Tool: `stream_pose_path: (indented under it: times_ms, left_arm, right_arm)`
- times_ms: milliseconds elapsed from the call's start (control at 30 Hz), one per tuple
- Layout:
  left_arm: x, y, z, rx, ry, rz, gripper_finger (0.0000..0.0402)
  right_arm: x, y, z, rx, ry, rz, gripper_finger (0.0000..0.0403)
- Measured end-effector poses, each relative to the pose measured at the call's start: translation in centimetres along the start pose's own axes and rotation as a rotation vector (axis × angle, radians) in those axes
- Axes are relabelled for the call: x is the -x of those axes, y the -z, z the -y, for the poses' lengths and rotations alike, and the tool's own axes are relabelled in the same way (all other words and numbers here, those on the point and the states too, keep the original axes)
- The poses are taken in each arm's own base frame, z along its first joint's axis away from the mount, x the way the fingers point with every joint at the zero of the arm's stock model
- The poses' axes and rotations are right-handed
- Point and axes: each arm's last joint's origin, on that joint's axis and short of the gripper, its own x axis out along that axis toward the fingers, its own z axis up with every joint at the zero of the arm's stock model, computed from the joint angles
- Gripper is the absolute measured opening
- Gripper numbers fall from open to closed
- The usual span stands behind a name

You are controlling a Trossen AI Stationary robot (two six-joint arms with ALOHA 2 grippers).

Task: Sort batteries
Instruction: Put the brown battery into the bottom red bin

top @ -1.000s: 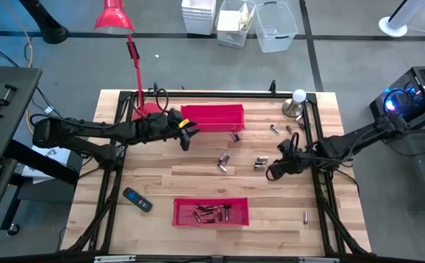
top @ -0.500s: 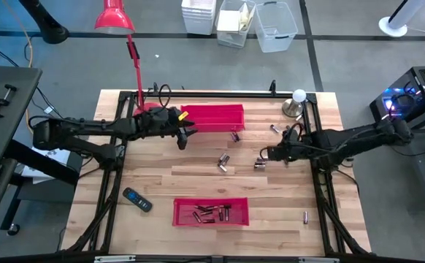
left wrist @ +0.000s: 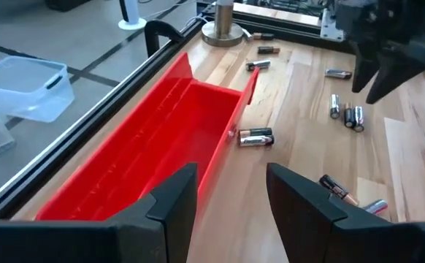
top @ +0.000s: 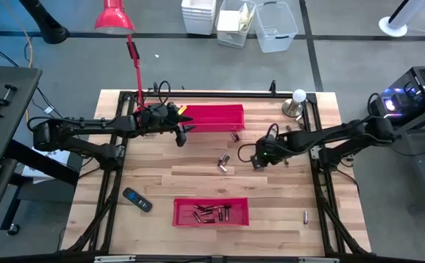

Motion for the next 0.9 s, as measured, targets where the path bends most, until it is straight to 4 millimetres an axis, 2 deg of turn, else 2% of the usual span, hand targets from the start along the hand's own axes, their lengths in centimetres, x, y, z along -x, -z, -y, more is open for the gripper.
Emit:
stream_pose_path:
  times_ms: [100, 433, 900]
  left_arm:
    - [0.0, 0.0, 0.0, -0.007, 0.0, 0.0, 0.0156]
    - [0.0, 0.0, 0.0, 0.034, 0.002, -0.001, 0.0156]
    - [0.0, 0.0, 0.0, 0.157, 0.001, -0.001, 0.0156]
  right_arm:
    - [-0.6, -0.2, 0.1, 0.16, 0.02, -0.018, 0.0181]
    - [-2.0, -0.6, 0.2, 0.495, 0.047, -0.061, 0.0181]
    - [-2.1, -0.7, 0.2, 0.777, 0.081, -0.036, 0.018]
